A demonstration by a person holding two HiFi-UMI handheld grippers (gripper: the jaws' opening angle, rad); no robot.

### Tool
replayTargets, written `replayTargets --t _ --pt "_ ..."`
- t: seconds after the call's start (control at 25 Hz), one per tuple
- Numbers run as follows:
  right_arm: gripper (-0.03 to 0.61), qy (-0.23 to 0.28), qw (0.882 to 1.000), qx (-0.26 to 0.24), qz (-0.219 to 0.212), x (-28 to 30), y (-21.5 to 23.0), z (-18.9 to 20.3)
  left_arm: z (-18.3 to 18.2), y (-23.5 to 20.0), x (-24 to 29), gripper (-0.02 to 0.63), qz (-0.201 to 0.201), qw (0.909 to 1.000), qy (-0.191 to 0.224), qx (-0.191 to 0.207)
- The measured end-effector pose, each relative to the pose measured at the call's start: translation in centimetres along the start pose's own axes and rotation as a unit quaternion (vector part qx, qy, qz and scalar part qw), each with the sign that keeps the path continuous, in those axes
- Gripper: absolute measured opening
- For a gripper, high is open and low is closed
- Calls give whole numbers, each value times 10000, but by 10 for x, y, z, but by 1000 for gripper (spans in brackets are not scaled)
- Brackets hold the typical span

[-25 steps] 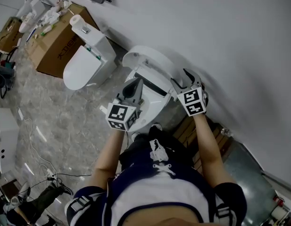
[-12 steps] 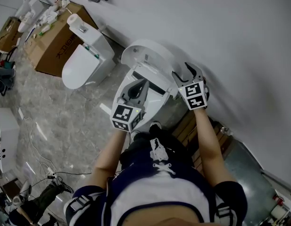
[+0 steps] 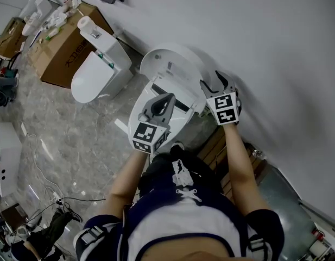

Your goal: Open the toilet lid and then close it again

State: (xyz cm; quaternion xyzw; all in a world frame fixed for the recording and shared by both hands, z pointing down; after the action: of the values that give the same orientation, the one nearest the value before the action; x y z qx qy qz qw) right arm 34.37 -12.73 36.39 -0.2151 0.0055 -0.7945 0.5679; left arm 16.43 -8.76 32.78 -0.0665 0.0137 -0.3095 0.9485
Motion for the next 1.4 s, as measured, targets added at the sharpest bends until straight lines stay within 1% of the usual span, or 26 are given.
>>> replayTargets --t 0.2,0.6,0.92,1.04,1.12,1.2,1.28,1.32,1.36,1.4 --pt "273 63 9999 -73 33 5 11 3 6 1 12 6 -48 10000 25 2" --pt "273 53 9988 -476 121 11 23 7 15 7 25 6 -72 9999 104 -35" --pt "275 -17 9990 -433 117 12 27 11 19 14 26 6 -14 10000 43 -4" --pt "273 297 9974 -660 70 3 18 6 21 14 26 7 -27 10000 15 -1" --pt "273 531 9958 -739 -54 -5 7 3 20 15 28 6 -26 10000 28 9" --pt "273 729 9948 -660 -247 -14 -5 3 19 18 30 6 -17 10000 50 5" --pt "270 937 9939 -462 -344 -23 -16 3 18 21 31 6 6 10000 73 -10" --pt "234 1042 9934 -350 -320 -28 -19 2 18 22 31 6 34 10000 78 -19" --pt "131 1139 9929 -235 -259 -33 -22 2 19 24 32 6 82 9999 71 -22" --pt "52 1209 9924 -119 -204 -36 -23 3 20 26 32 6 145 9999 48 -7"
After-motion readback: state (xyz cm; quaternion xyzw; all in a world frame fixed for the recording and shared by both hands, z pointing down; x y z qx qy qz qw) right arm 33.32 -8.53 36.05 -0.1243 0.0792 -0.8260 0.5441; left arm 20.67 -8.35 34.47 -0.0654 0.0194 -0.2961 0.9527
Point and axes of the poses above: the fingertips, and each gripper's own axes: x forward along the fingers, y to its right, z out of its underside, the point moved 4 cm from there along -x, backward along the fingers, and after that the axes turned 12 degrees about y, right-handed, at the moved point
